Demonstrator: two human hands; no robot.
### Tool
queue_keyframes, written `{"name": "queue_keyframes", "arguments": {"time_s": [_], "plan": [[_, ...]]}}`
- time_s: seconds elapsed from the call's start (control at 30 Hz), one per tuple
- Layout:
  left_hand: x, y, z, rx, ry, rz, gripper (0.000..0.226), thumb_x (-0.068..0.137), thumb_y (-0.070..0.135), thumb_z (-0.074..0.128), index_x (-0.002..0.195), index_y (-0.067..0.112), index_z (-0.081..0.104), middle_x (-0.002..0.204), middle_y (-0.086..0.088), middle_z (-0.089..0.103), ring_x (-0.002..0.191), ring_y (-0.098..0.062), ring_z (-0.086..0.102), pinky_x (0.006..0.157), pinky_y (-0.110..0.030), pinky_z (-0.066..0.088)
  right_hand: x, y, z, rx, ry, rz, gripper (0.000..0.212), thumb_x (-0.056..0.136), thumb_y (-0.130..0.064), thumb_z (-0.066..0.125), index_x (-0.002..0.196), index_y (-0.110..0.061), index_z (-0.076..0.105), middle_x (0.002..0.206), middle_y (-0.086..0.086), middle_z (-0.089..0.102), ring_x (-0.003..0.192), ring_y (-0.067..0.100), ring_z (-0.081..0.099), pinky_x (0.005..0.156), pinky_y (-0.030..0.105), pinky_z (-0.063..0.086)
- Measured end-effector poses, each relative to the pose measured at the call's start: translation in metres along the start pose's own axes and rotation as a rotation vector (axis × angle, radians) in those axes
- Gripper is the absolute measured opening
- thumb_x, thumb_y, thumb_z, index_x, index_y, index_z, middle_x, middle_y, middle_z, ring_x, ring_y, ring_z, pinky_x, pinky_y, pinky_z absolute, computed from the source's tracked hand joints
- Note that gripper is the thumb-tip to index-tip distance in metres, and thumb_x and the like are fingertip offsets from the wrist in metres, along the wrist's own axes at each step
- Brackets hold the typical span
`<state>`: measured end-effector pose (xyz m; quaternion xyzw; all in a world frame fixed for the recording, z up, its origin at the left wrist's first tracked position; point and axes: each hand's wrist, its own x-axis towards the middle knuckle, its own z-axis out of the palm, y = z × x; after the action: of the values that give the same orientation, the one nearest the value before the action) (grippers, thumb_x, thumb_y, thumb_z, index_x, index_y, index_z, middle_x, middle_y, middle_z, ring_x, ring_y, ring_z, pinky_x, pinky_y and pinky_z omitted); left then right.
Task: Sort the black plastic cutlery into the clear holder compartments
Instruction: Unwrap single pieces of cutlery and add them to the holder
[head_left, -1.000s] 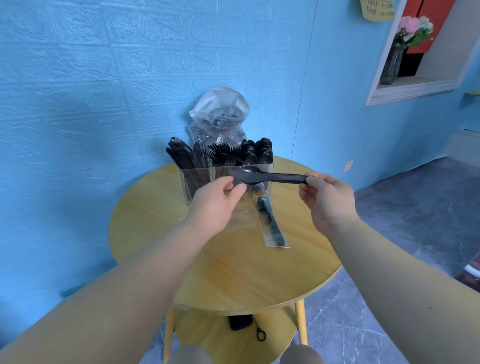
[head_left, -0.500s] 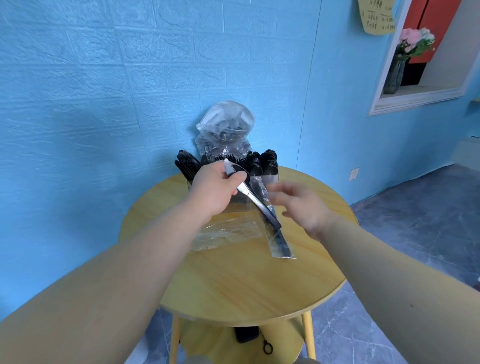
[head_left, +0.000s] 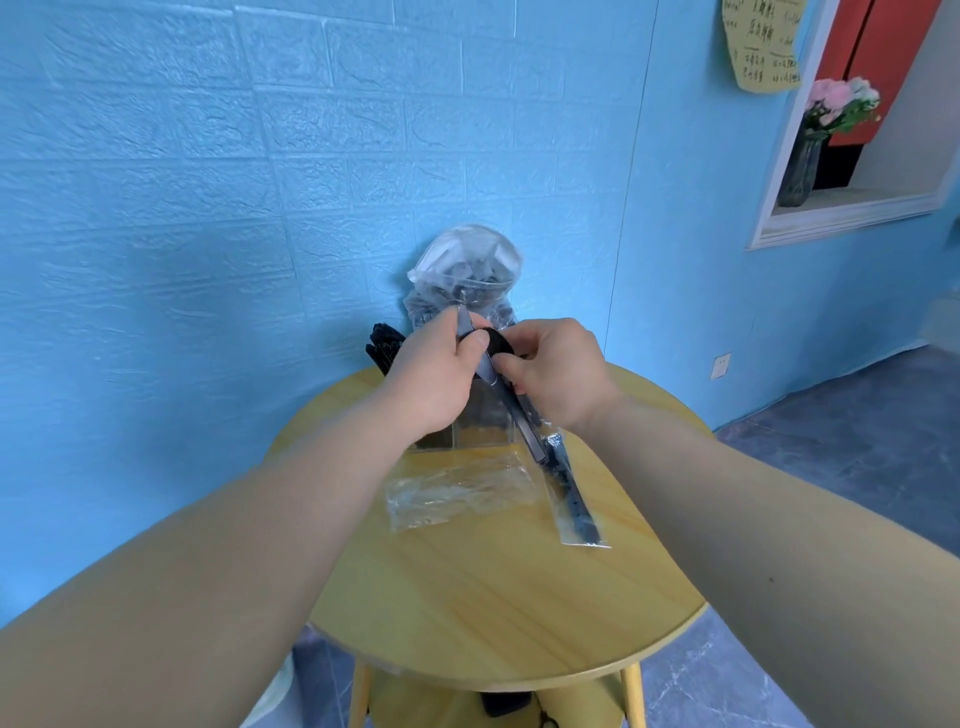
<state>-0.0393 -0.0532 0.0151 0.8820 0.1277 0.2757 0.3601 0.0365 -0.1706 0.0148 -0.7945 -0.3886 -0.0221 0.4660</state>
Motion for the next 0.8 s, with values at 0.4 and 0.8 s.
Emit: {"name": "queue_keyframes", "arguments": {"time_s": [0.4, 0.8], "plan": [[0.031, -0.002, -0.069, -0.051, 0.467, 0.064, 0.010, 0.090, 0.023, 0.061, 0.092, 0.030, 0.067, 0.074, 0.016, 0.062, 0.075, -0.010, 0.061, 0.071, -0.023, 0.045, 0.036, 0.000, 0.003, 0.112, 0.236, 0.070, 0.025, 0.088, -0.011, 0.054, 0.072, -0.029, 0.054, 0.062, -0.011, 0.053, 0.062, 0.015, 0.055, 0.062, 0.027, 0.048], [0.043, -0.052, -0.041, 0.438, 0.288, 0.048, 0.025, 0.090, 0.033, 0.060, 0.114, 0.025, 0.061, 0.094, 0.003, 0.070, 0.092, -0.027, 0.064, 0.082, -0.039, 0.049, 0.039, 0.018, 0.017, 0.085, 0.173, 0.091, 0.017, 0.088, -0.014, 0.055, 0.077, -0.027, 0.056, 0.080, -0.002, 0.064, 0.079, 0.027, 0.066, 0.077, 0.044, 0.054]]}}
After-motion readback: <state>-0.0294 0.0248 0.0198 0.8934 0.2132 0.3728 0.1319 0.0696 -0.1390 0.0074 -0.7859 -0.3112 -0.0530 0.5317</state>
